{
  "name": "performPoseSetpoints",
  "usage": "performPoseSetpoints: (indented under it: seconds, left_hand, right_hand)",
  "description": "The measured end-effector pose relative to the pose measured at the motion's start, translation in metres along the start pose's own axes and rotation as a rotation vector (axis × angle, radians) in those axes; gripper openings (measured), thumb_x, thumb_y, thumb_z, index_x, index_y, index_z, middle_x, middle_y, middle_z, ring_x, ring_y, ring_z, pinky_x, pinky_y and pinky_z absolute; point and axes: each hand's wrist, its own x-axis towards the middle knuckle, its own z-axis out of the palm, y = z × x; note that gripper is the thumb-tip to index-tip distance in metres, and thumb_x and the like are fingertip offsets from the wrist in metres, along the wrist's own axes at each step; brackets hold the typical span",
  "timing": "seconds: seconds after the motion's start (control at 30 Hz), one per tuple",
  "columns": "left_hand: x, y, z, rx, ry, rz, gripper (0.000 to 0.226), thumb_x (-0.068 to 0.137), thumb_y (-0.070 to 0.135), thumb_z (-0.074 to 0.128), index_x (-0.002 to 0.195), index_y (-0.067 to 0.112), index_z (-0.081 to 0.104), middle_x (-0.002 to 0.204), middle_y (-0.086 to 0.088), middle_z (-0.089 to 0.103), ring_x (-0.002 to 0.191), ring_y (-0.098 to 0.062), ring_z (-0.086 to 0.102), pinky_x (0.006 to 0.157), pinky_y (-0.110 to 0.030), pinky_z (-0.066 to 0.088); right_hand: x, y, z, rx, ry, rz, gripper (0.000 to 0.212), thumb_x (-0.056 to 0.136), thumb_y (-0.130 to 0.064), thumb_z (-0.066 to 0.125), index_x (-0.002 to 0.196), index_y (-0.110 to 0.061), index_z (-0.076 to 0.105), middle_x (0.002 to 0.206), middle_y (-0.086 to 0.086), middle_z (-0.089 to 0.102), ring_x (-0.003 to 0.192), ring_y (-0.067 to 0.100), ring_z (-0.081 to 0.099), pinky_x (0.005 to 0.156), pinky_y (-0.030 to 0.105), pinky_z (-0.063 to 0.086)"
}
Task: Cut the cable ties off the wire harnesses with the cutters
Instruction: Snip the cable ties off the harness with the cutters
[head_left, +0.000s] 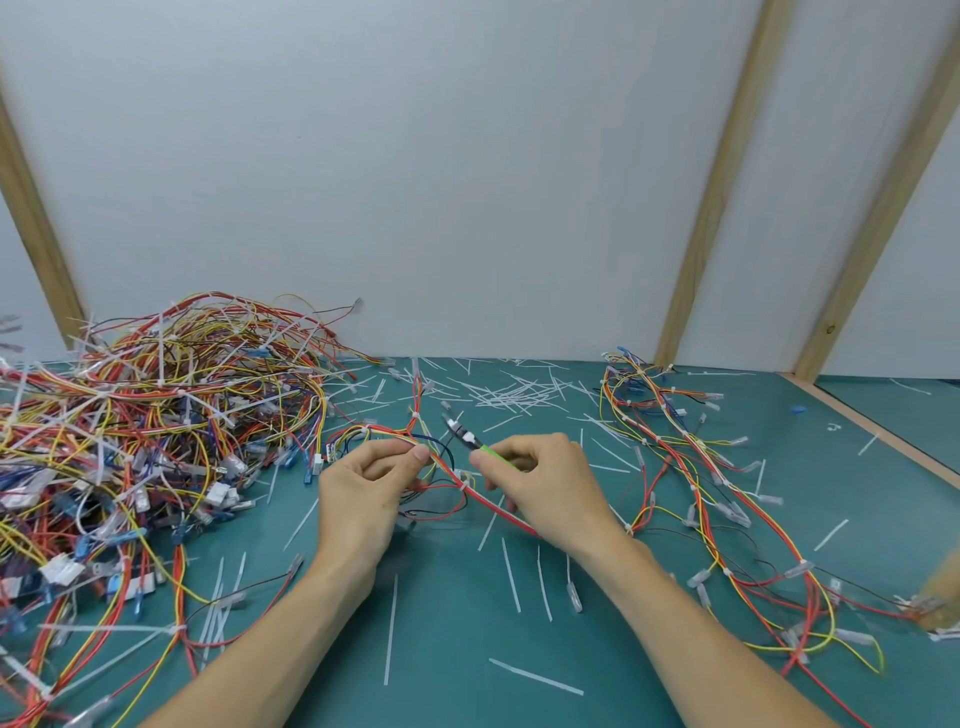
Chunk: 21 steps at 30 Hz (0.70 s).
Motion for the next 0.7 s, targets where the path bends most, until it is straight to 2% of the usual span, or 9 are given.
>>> performPoseSetpoints:
  seconds: [0.07, 0.2, 0.3, 0.4, 0.5, 0.6, 0.7]
  left_hand:
    - [0.0, 0.001, 0.001, -0.003, -0.001, 0.002, 0.009, 0.084, 0.014, 0.08, 0.087, 0.008, 0.074, 0.075, 0.0, 0.077, 0.059, -0.006, 0.069, 0.055, -0.008, 0.047]
    - [0.0, 0.003, 0.001, 0.005, -0.002, 0.025, 0.009, 0.086, 0.015, 0.078, 0.087, 0.007, 0.073, 0.075, 0.003, 0.077, 0.061, 0.001, 0.066, 0.057, -0.005, 0.044]
    - [0.002, 0.004, -0.001, -0.003, 0.022, 0.022, 0.009, 0.086, 0.014, 0.078, 0.087, 0.006, 0.073, 0.073, 0.004, 0.077, 0.061, 0.001, 0.067, 0.056, -0.005, 0.045]
    - [0.006, 0.005, -0.003, 0.013, 0.038, 0.016, 0.006, 0.087, 0.013, 0.077, 0.088, 0.008, 0.074, 0.072, 0.006, 0.075, 0.059, -0.001, 0.066, 0.057, -0.003, 0.043]
    - [0.009, 0.006, -0.006, 0.007, 0.044, 0.01, 0.002, 0.087, 0.011, 0.075, 0.089, 0.01, 0.074, 0.074, 0.007, 0.076, 0.061, -0.003, 0.068, 0.059, -0.004, 0.044]
    - [0.011, 0.007, -0.008, -0.003, 0.034, 0.011, 0.003, 0.088, 0.014, 0.075, 0.09, 0.011, 0.074, 0.08, 0.004, 0.078, 0.068, -0.006, 0.072, 0.063, -0.007, 0.047]
    - [0.008, 0.009, -0.008, 0.036, 0.017, 0.084, 0.01, 0.09, 0.02, 0.074, 0.089, 0.01, 0.075, 0.082, -0.002, 0.079, 0.078, -0.011, 0.075, 0.069, -0.008, 0.051]
  right_hand:
    - [0.001, -0.003, -0.002, 0.06, -0.057, 0.04, 0.031, 0.085, -0.055, 0.071, 0.08, -0.025, 0.074, 0.075, -0.01, 0.076, 0.058, 0.007, 0.061, 0.069, 0.037, 0.056]
    - [-0.004, -0.006, 0.003, -0.029, -0.18, 0.045, 0.031, 0.075, -0.045, 0.086, 0.09, -0.026, 0.068, 0.08, -0.018, 0.075, 0.066, -0.001, 0.061, 0.068, 0.019, 0.048]
    - [-0.003, -0.007, 0.006, -0.1, -0.152, 0.048, 0.033, 0.072, -0.032, 0.086, 0.094, -0.027, 0.063, 0.086, -0.014, 0.076, 0.077, 0.009, 0.066, 0.079, 0.032, 0.054]
    - [-0.002, -0.005, 0.003, -0.112, -0.164, 0.066, 0.033, 0.072, -0.025, 0.083, 0.095, -0.029, 0.06, 0.087, -0.011, 0.076, 0.082, 0.014, 0.068, 0.083, 0.036, 0.056]
    - [0.0, -0.001, 0.0, -0.124, -0.15, 0.063, 0.029, 0.075, -0.026, 0.083, 0.092, -0.031, 0.06, 0.083, -0.011, 0.074, 0.073, 0.01, 0.063, 0.076, 0.03, 0.052]
    - [0.001, -0.001, 0.0, 0.021, -0.093, 0.069, 0.028, 0.079, -0.023, 0.085, 0.089, -0.031, 0.061, 0.081, -0.006, 0.076, 0.062, 0.001, 0.057, 0.063, 0.017, 0.045]
    - [0.001, -0.001, -0.001, 0.122, -0.05, 0.078, 0.025, 0.082, -0.021, 0.085, 0.093, -0.028, 0.063, 0.081, -0.005, 0.076, 0.059, -0.001, 0.055, 0.059, 0.011, 0.04]
